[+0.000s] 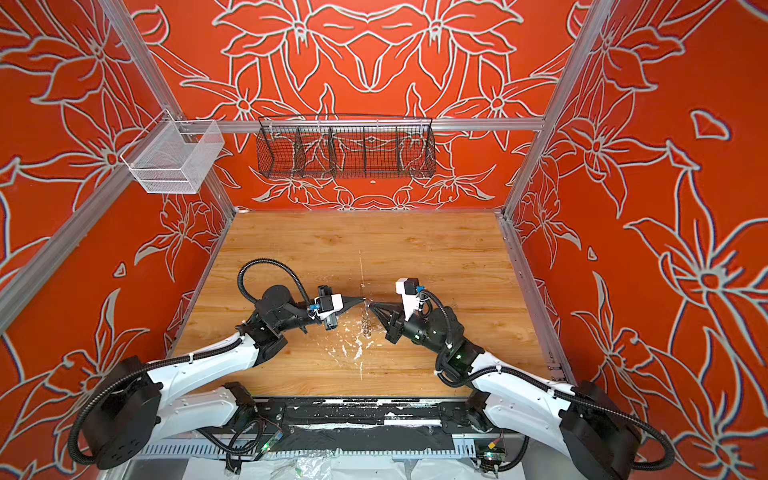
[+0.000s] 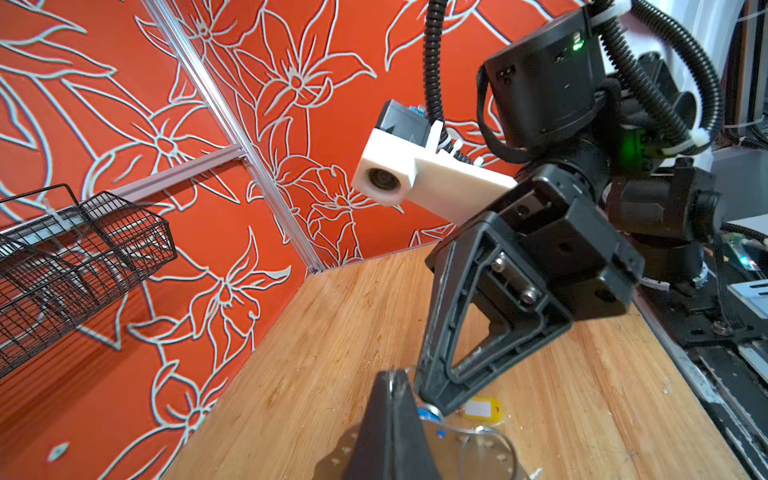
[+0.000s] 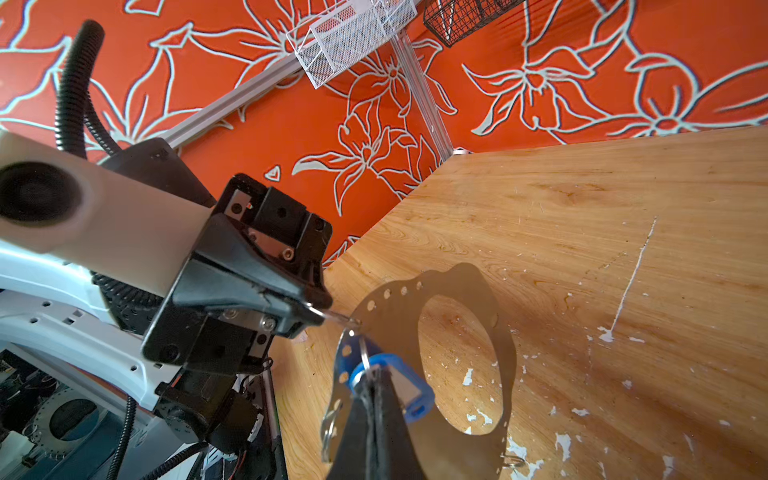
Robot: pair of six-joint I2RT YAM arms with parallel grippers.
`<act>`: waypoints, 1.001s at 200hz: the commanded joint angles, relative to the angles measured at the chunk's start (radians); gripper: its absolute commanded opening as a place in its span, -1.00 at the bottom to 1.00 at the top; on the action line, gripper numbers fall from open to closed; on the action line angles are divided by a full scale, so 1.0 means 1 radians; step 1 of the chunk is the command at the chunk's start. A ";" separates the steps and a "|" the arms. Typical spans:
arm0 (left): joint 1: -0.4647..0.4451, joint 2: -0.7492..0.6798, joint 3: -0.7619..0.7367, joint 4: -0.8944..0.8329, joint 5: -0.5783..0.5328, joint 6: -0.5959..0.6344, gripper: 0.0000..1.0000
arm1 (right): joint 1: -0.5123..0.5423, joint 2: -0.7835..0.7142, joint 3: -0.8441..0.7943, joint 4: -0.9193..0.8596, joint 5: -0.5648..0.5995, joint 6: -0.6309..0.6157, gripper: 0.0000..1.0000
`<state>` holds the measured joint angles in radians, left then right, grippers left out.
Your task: Put the keys on the keyring
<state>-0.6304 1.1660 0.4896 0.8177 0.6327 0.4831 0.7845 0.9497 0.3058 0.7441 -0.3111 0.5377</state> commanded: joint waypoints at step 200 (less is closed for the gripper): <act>-0.009 -0.040 -0.020 0.073 0.070 0.024 -1.00 | -0.019 -0.012 -0.010 0.058 -0.018 0.028 -1.00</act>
<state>-0.6304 1.1473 0.4747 0.8406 0.6594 0.4877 0.7780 0.9443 0.3054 0.7746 -0.3267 0.5438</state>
